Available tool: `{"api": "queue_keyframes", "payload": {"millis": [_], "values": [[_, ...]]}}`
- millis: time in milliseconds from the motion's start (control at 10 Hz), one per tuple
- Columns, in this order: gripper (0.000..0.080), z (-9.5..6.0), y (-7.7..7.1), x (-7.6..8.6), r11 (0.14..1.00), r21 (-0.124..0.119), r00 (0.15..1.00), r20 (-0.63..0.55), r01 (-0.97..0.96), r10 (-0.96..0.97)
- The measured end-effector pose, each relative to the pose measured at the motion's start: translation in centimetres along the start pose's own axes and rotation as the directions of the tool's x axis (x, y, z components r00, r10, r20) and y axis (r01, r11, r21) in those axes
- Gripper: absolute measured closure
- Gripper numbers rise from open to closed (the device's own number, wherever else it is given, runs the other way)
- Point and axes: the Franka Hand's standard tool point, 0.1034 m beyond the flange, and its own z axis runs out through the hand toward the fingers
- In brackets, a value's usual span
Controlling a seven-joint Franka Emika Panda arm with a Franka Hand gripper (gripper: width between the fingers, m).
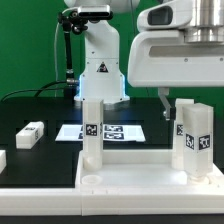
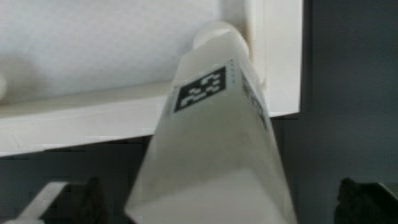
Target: Assemble desk
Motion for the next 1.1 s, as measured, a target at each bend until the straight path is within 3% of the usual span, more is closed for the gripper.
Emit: {"api": "queue_keyframes", "payload": {"millis": [100, 400, 600, 700, 1100], "values": [[0.015, -0.8, -0.3, 0.4, 1.0, 0.008, 1.0, -0.013, 0.025, -0.025], [0.015, -0.8, 0.2, 0.2, 0.984, 0.001, 0.984, -0.002, 0.18, -0.18], [0.015, -1.5, 0.8, -0.2, 0.984, 0.059, 0.978, 0.115, 0.171, -0.177], [0.015, -1.6, 0.8, 0.3, 0.982, 0.072, 0.976, 0.123, 0.173, -0.181], [0.015, 0.6, -0.4, -0.7, 0.987, 0.056, 0.977, 0.144, 0.153, -0.16]]}}
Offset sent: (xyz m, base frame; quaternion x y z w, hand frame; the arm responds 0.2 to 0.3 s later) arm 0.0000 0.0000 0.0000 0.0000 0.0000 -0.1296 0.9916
